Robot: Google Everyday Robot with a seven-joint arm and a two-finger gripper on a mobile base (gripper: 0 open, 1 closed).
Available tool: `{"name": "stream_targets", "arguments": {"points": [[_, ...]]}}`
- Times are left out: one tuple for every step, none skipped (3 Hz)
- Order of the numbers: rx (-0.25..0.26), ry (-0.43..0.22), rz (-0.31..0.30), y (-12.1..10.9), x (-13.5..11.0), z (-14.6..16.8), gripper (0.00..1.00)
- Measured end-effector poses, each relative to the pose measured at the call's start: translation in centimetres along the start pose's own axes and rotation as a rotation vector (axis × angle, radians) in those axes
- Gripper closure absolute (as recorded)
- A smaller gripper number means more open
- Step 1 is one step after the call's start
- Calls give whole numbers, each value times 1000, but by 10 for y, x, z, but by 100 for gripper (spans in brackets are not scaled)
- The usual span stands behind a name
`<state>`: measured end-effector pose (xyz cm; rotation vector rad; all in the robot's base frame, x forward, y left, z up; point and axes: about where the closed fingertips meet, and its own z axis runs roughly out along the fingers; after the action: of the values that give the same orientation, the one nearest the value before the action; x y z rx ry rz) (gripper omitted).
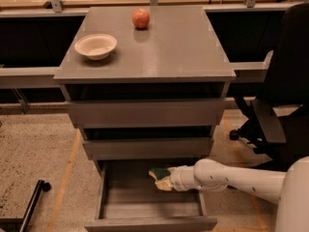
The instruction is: Place sponge into bottom drawer
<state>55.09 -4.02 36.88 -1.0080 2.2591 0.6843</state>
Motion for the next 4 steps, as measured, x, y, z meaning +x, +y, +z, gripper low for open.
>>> {"name": "stream_targets", "arguments": {"points": [[-8, -11, 47, -8, 20, 31, 100], [-41, 7, 107, -16, 47, 65, 100], [-94, 38, 163, -23, 75, 98, 100], [-153, 45, 229, -31, 100, 122, 84]]}}
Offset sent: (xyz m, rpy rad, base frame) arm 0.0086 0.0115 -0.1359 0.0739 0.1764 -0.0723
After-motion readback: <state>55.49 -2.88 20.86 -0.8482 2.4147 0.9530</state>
